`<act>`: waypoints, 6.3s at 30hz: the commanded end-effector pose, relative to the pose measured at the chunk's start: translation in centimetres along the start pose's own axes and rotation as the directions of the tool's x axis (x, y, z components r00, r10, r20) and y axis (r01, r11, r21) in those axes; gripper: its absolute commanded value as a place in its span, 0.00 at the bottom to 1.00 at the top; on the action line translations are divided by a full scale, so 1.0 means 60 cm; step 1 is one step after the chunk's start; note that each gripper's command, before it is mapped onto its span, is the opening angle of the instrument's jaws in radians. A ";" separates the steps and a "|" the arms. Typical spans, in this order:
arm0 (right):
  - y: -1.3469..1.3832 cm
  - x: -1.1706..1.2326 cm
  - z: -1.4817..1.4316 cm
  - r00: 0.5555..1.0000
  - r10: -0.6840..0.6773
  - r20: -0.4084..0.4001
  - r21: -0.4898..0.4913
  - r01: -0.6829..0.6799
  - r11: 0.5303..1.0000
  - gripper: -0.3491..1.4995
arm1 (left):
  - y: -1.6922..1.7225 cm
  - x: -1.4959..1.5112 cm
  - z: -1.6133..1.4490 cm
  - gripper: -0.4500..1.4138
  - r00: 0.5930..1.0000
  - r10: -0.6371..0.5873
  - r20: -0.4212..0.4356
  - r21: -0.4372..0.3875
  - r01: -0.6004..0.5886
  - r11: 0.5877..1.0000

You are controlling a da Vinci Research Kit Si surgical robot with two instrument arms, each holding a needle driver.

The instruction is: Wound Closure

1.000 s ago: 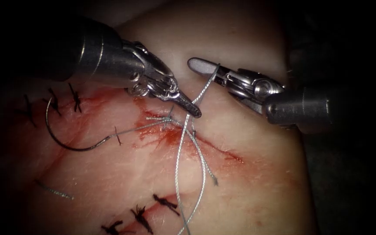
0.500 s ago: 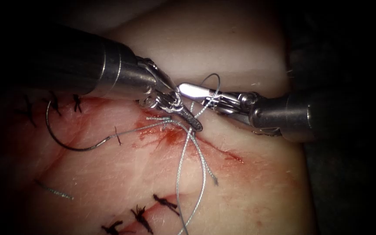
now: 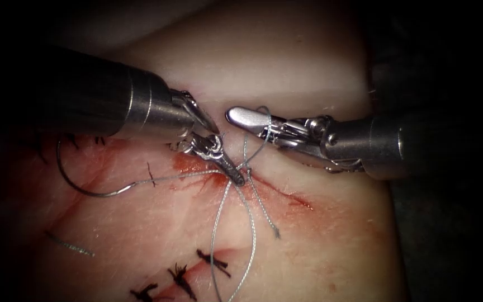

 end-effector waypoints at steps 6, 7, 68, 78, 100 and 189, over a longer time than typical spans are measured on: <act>0.0007 -0.0035 0.0017 0.987 0.039 0.155 0.023 -0.043 0.999 0.00 | -0.0003 0.0017 0.0011 0.00 1.000 0.010 0.021 -0.006 -0.010 1.000; 0.0007 -0.0036 0.0019 0.983 0.045 0.176 0.022 -0.049 0.999 0.00 | -0.0004 0.0018 0.0012 0.00 1.000 0.011 0.023 -0.006 -0.011 1.000; -0.0054 -0.0049 0.0032 0.164 0.562 0.810 -0.526 0.628 0.574 0.16 | 0.0002 0.0032 0.0026 0.00 0.999 0.010 0.034 0.104 -0.014 0.994; -0.0033 -0.0041 0.0032 0.192 0.563 0.804 -0.538 0.638 0.551 0.24 | -0.0001 0.0028 0.0031 0.00 0.999 0.012 0.036 0.112 -0.016 0.994; -0.0024 -0.0056 0.0036 0.273 0.631 0.726 -0.630 0.632 0.452 0.49 | -0.0010 0.0022 0.0035 0.00 0.999 0.014 0.051 0.119 -0.020 0.993; 0.0036 0.0160 0.0063 0.079 0.237 0.968 -0.137 0.961 0.241 0.00 | 0.0109 -0.0185 0.0202 0.00 0.836 -0.122 0.535 -0.132 0.225 0.965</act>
